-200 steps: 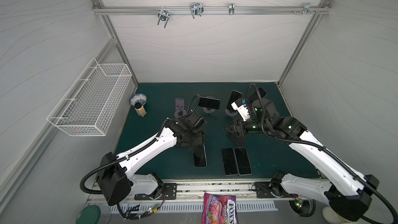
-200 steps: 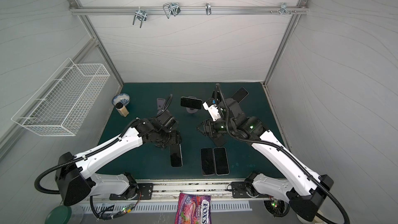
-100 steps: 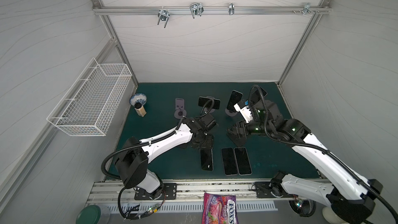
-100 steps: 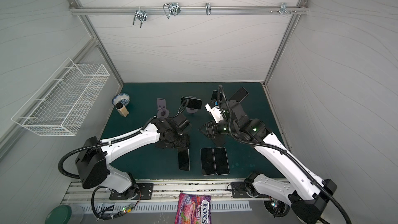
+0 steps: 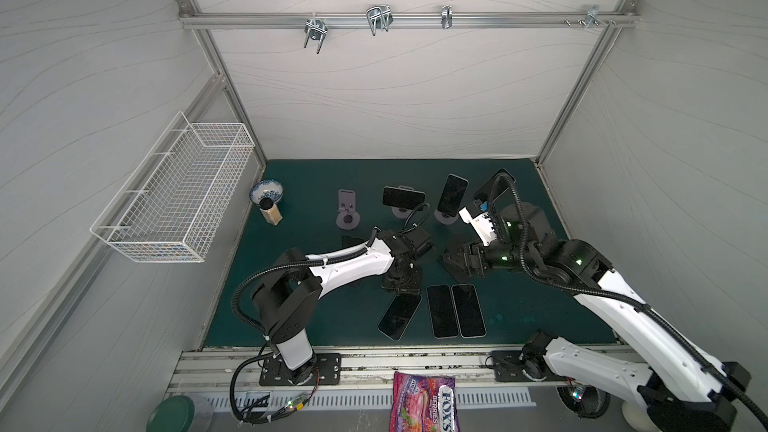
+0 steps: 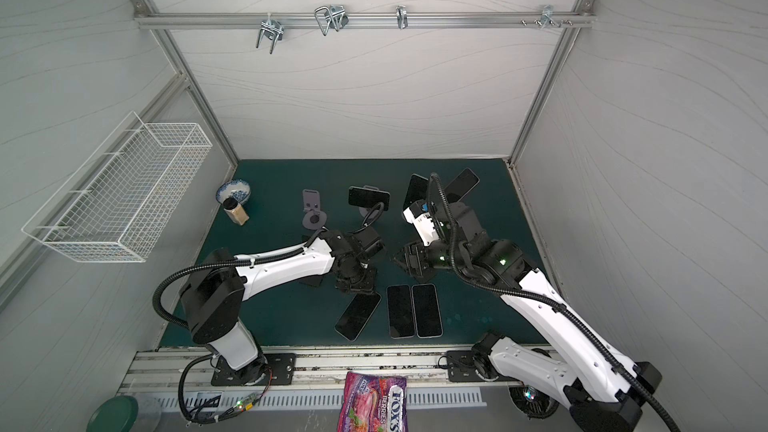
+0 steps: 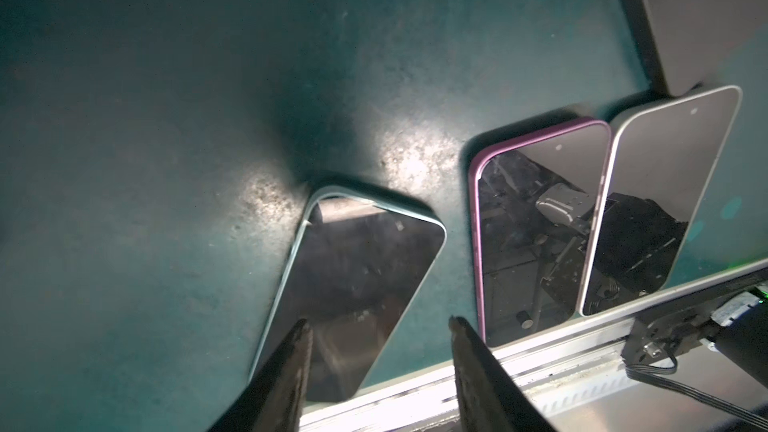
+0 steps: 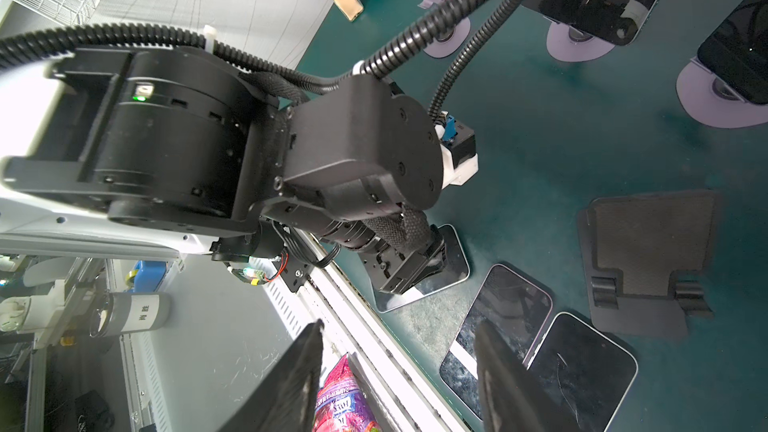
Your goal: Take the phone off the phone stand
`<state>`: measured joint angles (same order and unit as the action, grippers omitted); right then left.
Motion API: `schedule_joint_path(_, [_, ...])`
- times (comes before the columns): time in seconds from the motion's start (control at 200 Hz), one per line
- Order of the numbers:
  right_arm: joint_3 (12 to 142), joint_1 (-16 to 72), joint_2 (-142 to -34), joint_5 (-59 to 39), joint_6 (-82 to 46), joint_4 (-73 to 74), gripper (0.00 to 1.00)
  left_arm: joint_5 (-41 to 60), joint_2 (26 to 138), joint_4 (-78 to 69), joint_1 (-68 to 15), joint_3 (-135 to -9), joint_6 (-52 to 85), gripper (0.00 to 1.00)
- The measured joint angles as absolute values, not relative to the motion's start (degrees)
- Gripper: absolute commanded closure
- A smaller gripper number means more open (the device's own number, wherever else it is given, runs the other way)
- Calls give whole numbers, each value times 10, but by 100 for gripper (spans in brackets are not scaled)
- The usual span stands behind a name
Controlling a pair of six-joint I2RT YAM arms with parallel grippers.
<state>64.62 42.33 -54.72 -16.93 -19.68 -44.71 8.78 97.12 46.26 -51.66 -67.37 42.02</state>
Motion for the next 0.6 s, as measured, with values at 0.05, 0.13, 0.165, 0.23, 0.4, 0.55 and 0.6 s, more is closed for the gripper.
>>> schedule_joint_path(0.05, [644,423,-546,-169,-197,-447,41,88,971,460,-517,-674,421,45])
schedule_joint_path(0.13, [642,423,-546,-168,-197,-448,41,88,971,458,-517,-674,422,45])
schedule_joint_path(0.165, [642,423,-546,-168,-197,-449,41,88,971,457,-517,-674,422,45])
schedule_joint_path(0.23, [642,423,-546,-168,-197,-451,41,88,971,454,-517,-674,422,45])
schedule_joint_path(0.4, [642,423,-546,-167,-196,-451,41,88,971,448,-517,-674,425,44])
schedule_joint_path(0.55, [642,423,-546,-166,-197,-452,41,88,969,446,-517,-671,428,37])
schedule_joint_path(0.6, [642,423,-546,-166,-197,-452,41,88,963,442,-517,-664,431,32])
